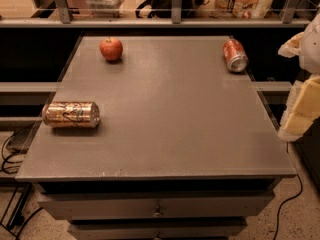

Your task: Pick orange can

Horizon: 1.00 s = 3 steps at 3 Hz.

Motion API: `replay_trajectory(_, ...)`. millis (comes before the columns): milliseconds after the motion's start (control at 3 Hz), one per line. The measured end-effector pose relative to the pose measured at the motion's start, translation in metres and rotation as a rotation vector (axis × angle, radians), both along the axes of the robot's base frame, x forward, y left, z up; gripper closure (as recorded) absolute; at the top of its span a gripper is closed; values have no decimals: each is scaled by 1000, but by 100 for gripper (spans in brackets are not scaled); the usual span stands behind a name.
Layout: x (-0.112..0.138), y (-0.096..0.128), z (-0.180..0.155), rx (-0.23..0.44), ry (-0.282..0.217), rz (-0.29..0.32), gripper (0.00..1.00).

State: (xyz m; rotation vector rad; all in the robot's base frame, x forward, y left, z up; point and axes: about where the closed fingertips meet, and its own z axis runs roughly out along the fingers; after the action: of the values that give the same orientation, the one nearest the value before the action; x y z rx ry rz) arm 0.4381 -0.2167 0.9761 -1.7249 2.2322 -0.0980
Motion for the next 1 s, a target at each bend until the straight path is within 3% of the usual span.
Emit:
replay_trajectory(333,0,0,0,0,0,0,0)
replay_trajectory(667,4,21,-2,46,-5,77,0)
replay_trajectory(1000,8,60,-5,135,-11,228,0)
